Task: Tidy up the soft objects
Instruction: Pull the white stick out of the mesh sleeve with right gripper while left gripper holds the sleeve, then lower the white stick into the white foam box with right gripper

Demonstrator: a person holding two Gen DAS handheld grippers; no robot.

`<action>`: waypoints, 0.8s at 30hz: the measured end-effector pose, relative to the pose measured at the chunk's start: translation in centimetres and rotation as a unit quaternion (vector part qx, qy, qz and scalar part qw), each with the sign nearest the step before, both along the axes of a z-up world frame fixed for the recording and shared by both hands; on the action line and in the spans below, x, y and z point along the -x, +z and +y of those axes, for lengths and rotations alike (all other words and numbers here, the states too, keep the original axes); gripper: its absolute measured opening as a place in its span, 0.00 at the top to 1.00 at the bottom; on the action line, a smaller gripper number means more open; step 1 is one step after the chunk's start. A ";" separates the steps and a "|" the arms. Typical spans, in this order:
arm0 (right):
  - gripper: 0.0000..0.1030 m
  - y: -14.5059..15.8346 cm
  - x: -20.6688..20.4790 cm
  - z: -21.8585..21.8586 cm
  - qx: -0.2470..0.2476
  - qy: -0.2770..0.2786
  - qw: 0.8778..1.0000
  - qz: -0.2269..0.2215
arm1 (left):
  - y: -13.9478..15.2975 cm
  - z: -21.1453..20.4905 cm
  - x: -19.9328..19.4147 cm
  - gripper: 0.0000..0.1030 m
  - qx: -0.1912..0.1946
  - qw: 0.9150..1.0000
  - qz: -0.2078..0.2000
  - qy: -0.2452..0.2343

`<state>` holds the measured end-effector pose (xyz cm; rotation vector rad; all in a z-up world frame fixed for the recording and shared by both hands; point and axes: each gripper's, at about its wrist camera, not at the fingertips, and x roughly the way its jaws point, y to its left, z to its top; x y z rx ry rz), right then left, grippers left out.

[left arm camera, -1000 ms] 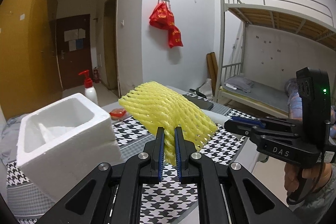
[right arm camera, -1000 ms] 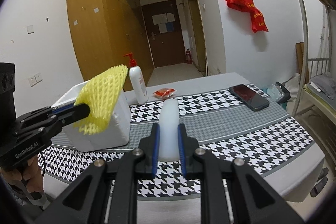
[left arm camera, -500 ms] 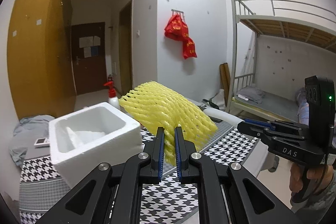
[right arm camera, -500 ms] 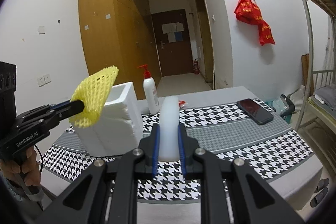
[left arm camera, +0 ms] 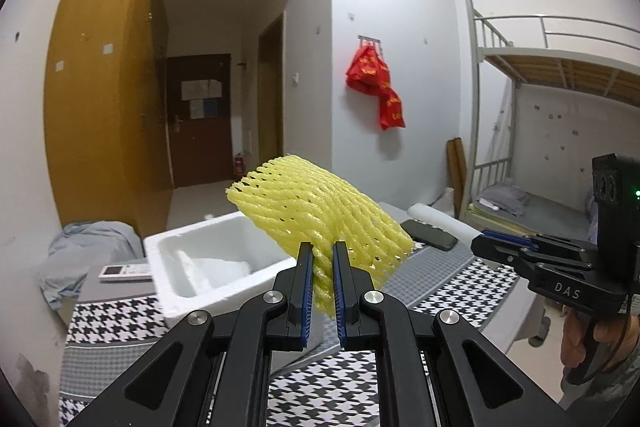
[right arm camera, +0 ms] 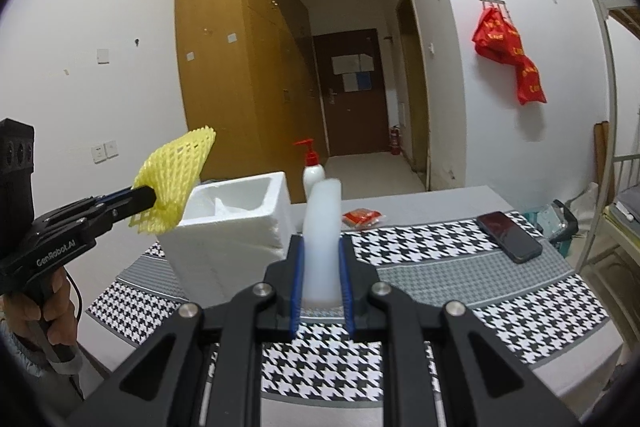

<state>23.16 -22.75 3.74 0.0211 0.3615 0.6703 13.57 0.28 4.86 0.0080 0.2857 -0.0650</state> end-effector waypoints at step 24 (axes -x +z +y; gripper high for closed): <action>0.80 1.0 1.3 5.8 -0.004 0.079 0.997 -0.026 | 0.2 6.0 3.9 0.90 0.007 0.996 -0.017 0.090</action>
